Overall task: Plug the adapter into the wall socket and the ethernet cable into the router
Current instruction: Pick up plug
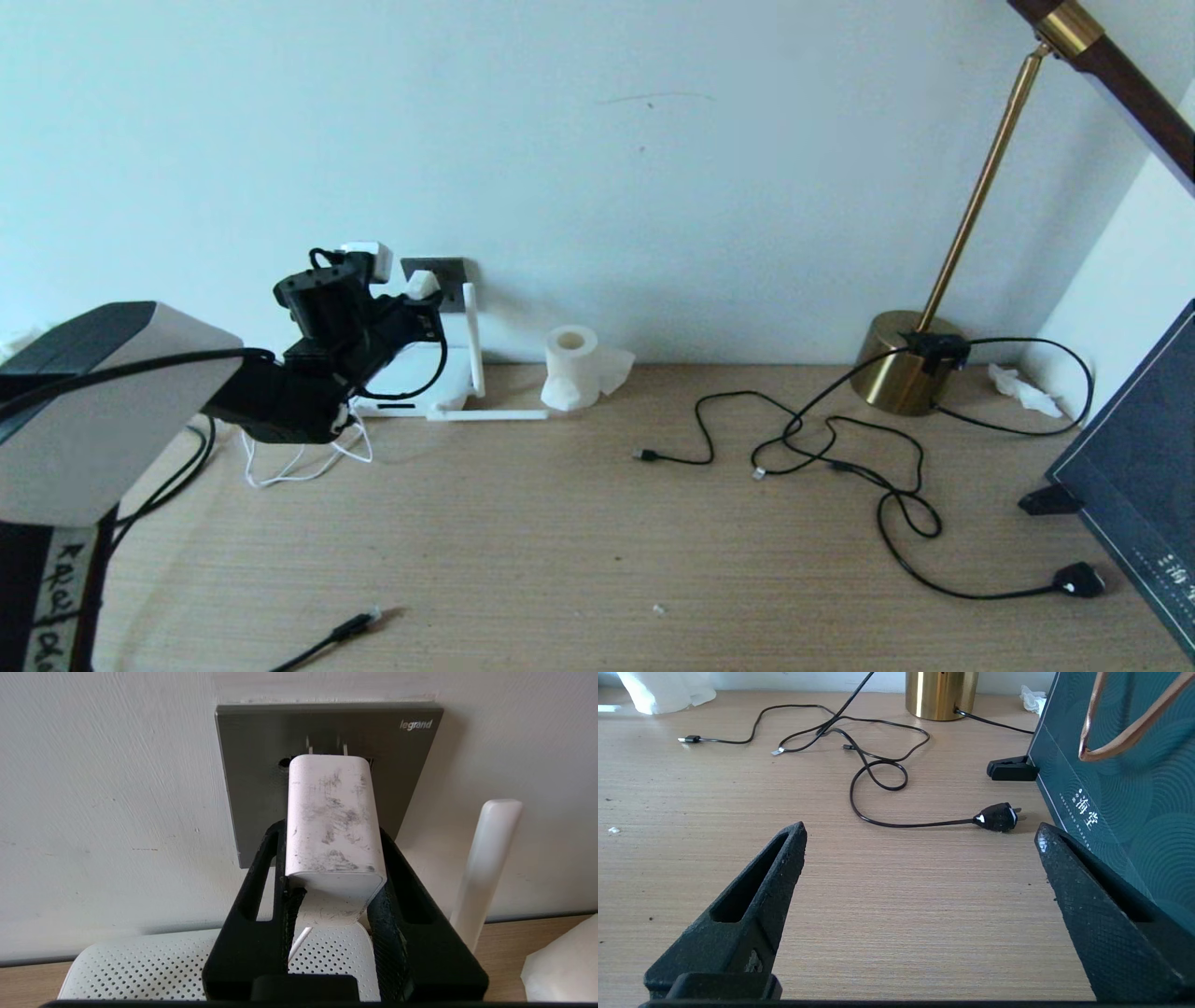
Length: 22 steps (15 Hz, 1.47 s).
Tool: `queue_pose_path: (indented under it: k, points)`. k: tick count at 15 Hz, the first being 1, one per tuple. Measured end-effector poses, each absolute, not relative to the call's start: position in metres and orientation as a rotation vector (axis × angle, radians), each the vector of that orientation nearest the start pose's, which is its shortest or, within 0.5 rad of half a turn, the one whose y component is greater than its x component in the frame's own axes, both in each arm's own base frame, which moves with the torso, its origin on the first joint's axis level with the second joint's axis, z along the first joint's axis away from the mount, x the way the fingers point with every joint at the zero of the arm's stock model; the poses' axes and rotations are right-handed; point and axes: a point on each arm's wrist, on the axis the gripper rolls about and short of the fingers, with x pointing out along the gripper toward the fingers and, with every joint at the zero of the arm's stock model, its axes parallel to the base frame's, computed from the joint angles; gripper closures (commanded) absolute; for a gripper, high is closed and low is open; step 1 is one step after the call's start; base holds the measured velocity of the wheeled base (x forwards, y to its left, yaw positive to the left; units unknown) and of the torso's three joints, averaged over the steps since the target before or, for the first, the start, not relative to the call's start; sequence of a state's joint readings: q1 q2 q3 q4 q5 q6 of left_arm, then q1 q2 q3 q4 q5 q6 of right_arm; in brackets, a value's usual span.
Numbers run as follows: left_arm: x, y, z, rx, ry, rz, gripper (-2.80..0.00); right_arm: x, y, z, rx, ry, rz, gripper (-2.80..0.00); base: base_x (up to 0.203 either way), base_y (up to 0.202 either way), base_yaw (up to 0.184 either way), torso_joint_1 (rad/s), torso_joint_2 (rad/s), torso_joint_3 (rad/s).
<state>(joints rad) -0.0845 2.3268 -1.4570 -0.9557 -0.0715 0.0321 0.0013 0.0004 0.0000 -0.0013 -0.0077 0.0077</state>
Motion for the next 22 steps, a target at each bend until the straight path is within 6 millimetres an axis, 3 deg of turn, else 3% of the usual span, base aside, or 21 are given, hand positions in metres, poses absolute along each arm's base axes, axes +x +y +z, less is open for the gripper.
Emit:
queue_pose_path:
  k: [22]
  points:
    - [0.4771,-0.0402,0.1394,0.032,-0.054,-0.151,0.00,-0.0228,-0.0002,0.0756,0.008,-0.001,-0.006,-2.80,0.000,0.000,0.000,0.000,0.00,0.000]
